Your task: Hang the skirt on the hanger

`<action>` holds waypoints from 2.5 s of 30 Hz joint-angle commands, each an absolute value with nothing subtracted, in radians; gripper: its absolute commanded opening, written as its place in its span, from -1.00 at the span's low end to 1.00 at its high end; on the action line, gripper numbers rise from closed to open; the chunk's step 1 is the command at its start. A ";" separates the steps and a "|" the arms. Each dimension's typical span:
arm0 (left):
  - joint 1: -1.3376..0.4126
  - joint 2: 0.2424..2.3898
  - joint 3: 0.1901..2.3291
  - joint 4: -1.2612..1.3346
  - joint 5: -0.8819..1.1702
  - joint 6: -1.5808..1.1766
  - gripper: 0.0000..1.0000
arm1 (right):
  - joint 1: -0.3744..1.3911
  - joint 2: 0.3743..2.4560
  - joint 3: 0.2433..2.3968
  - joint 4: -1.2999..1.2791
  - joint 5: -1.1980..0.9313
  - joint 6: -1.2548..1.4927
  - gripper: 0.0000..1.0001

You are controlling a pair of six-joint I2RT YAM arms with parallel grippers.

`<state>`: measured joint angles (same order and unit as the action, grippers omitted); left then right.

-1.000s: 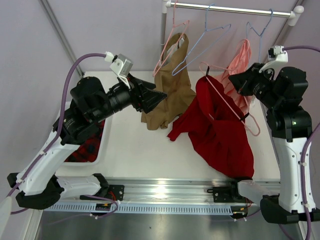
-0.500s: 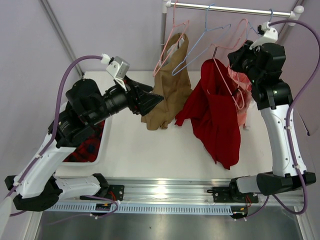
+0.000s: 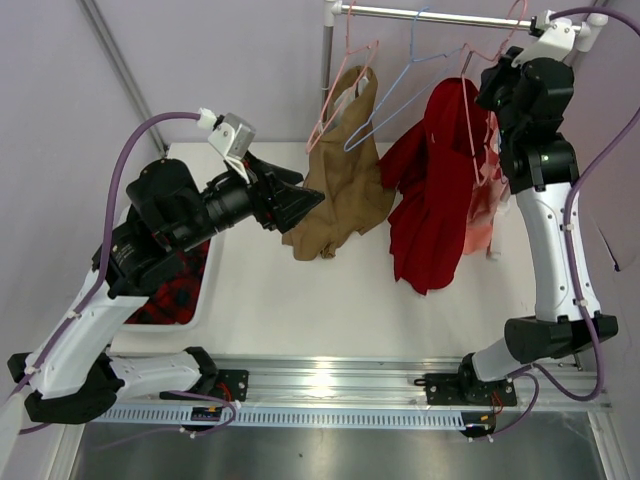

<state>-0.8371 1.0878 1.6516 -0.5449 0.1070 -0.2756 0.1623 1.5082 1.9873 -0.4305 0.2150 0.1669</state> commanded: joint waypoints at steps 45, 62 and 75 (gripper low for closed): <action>-0.834 1.078 1.625 -0.569 0.121 -0.190 0.32 | 0.037 1.716 2.114 -0.158 0.215 0.110 -1.00; -0.834 1.054 1.578 -0.561 0.126 -0.204 0.33 | 0.022 1.695 1.941 -0.118 0.167 0.161 -1.00; -0.833 1.017 1.520 -0.538 0.140 -0.222 0.35 | -0.032 1.628 1.836 -0.121 0.015 0.236 -0.50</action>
